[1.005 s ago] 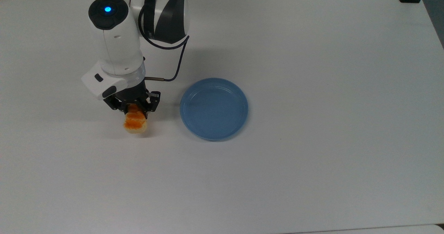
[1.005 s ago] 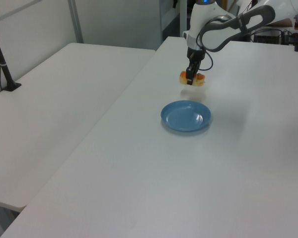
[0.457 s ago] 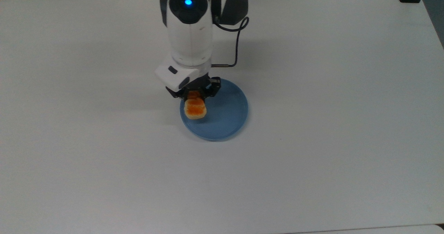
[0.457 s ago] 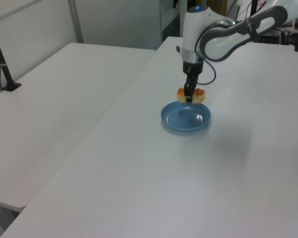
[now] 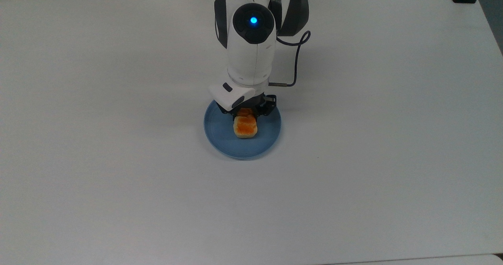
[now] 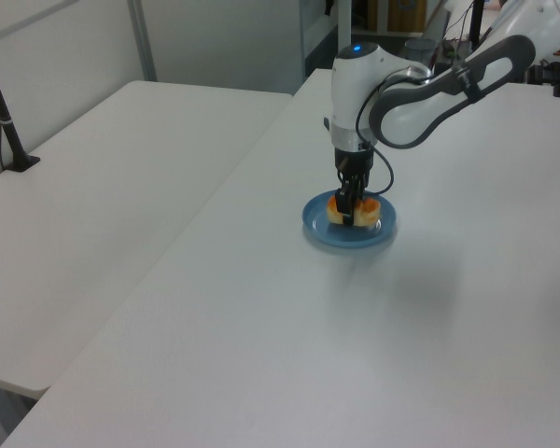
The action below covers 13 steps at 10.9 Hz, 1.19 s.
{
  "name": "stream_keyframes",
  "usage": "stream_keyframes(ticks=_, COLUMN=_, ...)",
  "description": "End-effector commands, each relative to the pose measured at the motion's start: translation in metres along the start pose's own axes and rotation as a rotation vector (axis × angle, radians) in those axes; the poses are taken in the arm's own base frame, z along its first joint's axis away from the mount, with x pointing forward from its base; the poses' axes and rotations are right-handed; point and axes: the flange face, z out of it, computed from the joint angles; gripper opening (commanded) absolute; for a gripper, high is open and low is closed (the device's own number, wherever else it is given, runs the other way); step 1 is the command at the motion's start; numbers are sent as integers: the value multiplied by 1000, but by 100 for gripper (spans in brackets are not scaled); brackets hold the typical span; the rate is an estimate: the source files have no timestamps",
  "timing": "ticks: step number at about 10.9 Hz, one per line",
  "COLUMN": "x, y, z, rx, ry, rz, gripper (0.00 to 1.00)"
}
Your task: Put the bread on a plate
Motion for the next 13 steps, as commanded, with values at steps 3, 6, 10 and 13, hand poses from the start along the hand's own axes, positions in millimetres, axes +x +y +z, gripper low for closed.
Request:
stream_keyframes(ticks=3, x=8, y=-4, z=4, rx=3, ry=40, rz=17, gripper=100)
stream_keyframes(ticks=6, x=5, y=7, z=-42, rx=0, ry=71, rz=24, gripper=100)
stream_keyframes(ticks=10, x=-44, y=68, z=-177, rx=-30, ry=4, rz=-22, gripper=100)
stream_keyframes(ticks=13, x=-86, y=117, z=-244, rx=-35, ry=-28, rz=-5, gripper=100)
